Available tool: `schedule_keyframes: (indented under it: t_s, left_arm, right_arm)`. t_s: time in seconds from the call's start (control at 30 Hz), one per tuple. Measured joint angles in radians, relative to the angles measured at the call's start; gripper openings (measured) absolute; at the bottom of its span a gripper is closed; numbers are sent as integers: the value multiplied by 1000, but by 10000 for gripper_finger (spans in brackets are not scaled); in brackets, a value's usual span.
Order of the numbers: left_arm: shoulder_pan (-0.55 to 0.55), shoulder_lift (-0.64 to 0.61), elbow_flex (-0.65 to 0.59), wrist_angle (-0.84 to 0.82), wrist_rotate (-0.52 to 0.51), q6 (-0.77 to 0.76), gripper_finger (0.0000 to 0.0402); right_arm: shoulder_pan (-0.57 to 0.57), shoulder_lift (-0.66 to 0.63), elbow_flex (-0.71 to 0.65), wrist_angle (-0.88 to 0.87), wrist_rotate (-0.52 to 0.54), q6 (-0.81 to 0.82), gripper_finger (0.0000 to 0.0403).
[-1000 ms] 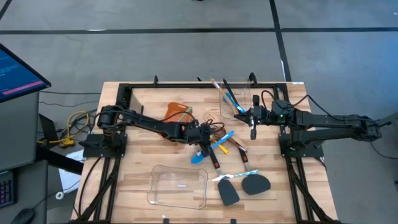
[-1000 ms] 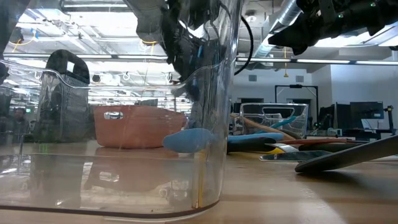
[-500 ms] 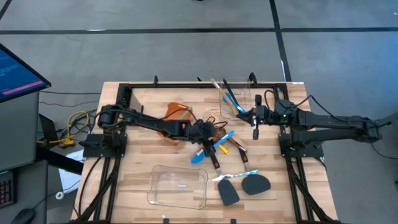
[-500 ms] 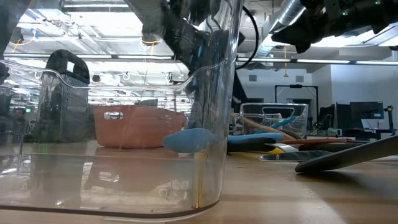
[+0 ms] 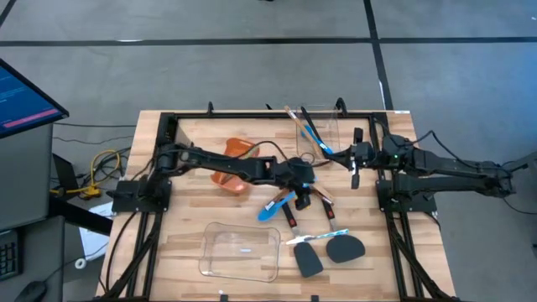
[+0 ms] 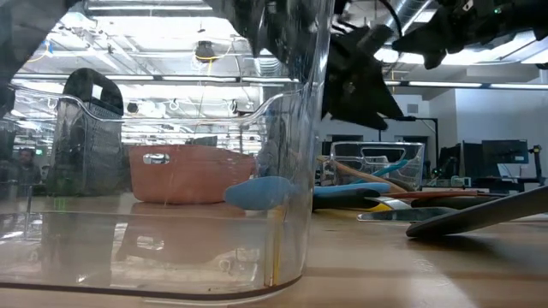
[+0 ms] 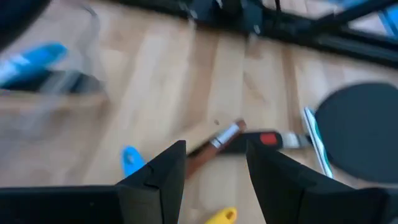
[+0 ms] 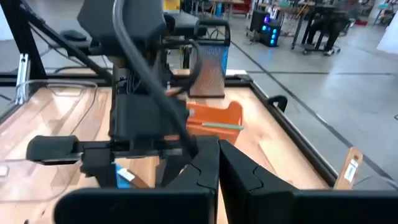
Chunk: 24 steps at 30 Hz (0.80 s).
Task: Pick & Place Kitchen Items
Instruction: Put the dark brown serving spoon into the top transparent bin
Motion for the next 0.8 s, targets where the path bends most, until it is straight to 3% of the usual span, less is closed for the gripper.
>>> schedule_keyframes:
  t_s: [0.17, 0.43, 0.8]
  left_arm:
    - [-3, 51, 79, -138, 24, -7, 156]
    - [-2, 20, 79, -469, -105, -127, 156]
    - [-2, 20, -20, -509, -140, -193, 156]
  right_arm:
    - [0, 3, 0, -6, 0, 0, 1]
    - [0, 3, 0, -16, 0, 0, 1]
    - [0, 3, 0, -23, 0, 2, 1]
